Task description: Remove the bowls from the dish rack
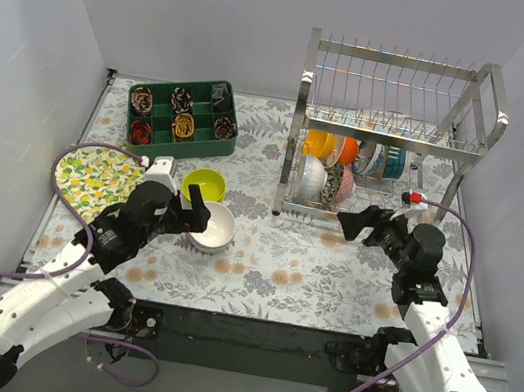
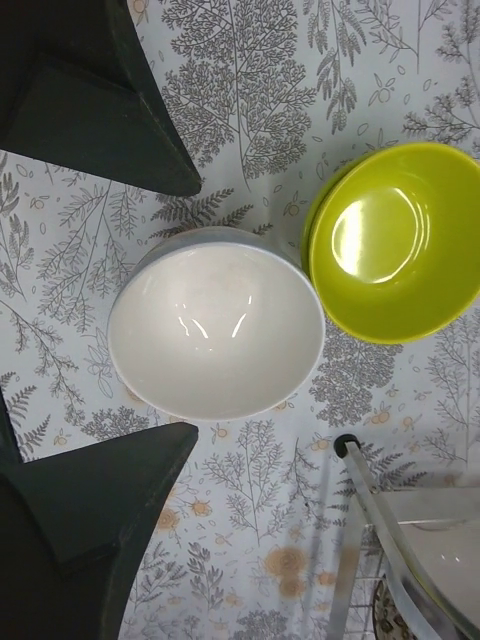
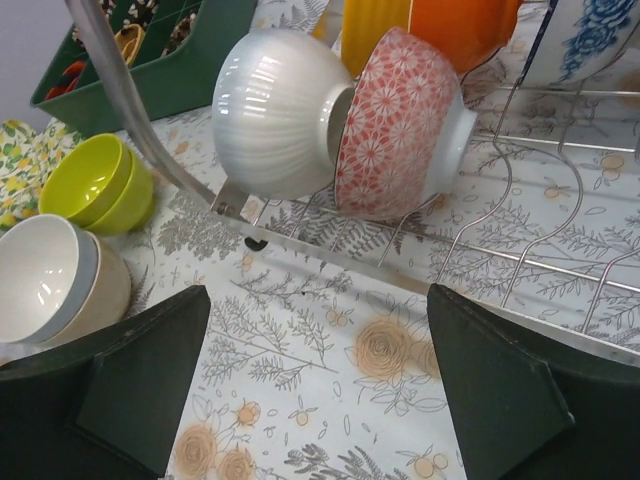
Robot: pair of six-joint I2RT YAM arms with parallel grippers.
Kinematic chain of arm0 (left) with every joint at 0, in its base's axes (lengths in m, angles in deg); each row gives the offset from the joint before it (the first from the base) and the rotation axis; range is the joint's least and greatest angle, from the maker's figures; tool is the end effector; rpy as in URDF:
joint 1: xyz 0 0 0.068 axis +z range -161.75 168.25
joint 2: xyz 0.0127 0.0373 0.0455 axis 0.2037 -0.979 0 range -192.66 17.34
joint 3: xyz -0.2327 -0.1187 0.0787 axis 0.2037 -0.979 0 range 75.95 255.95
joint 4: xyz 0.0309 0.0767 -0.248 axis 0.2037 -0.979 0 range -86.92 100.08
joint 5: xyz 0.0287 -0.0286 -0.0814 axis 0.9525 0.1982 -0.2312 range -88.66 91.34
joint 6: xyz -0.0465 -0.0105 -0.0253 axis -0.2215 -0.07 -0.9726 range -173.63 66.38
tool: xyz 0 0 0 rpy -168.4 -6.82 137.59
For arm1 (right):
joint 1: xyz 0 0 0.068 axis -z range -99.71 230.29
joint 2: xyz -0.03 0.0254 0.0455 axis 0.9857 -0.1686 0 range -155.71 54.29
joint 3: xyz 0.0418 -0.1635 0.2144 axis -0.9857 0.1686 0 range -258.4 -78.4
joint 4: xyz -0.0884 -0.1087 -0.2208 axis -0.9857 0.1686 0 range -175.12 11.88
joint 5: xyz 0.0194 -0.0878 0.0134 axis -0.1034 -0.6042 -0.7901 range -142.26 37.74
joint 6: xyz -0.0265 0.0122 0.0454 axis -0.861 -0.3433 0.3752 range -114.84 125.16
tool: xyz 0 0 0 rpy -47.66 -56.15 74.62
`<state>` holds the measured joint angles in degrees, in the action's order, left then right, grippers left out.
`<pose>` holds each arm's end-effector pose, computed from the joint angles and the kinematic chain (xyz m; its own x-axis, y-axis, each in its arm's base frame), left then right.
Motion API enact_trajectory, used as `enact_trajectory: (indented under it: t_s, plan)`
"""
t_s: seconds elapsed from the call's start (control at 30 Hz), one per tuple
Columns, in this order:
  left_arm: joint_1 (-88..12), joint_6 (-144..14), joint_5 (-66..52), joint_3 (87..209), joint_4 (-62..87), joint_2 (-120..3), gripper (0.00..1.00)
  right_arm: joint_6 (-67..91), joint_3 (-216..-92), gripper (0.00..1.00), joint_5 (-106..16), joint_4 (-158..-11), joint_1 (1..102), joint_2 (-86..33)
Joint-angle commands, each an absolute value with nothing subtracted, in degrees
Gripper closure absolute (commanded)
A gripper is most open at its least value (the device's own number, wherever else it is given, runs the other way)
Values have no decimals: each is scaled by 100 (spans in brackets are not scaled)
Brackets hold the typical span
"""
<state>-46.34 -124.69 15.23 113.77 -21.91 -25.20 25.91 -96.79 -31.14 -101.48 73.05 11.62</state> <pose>0.1380 -0.0846 0.2667 -0.5311 -0.7492 -0.3959 -0.3380 0.6158 -0.7117 0.1771 0.0354 0.2316 -0.2948 0.2956 -0.9087 -0.3927 0.8294 0.3973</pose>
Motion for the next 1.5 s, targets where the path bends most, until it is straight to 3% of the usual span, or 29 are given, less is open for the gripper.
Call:
enact_trajectory:
  t_s: [0.0,0.3,0.87,1.07,1.27,1.37,1.47]
  plan:
    - [-4621,-12219,1760,11190,-1814,-1853,2,2546,-10116,1,-3416,-10848,7309,597]
    - [-4621,-12139,1840,10935,-1497,-956,2,2819,-10634,1,-3275,-11719,7212,-898]
    - [-4612,-11981,1743,10952,-1471,-1017,2,2661,-11109,1,-3881,-12265,7001,-2594]
    - [-4603,-11954,1681,10943,-1435,-1043,2,2573,-11223,2,-3557,-12563,6992,-2972]
    - [-4559,-11937,1690,10952,-1444,-1043,2,2520,-11250,10,-3328,-12739,6931,-3000]
    - [-4550,-11937,1672,10943,-1444,-1061,2,2459,-11250,19,-3336,-12739,6913,-2929]
    - [-4524,-11937,1655,10943,-1427,-1069,2,2415,-11258,36,-3354,-12739,6913,-2833]
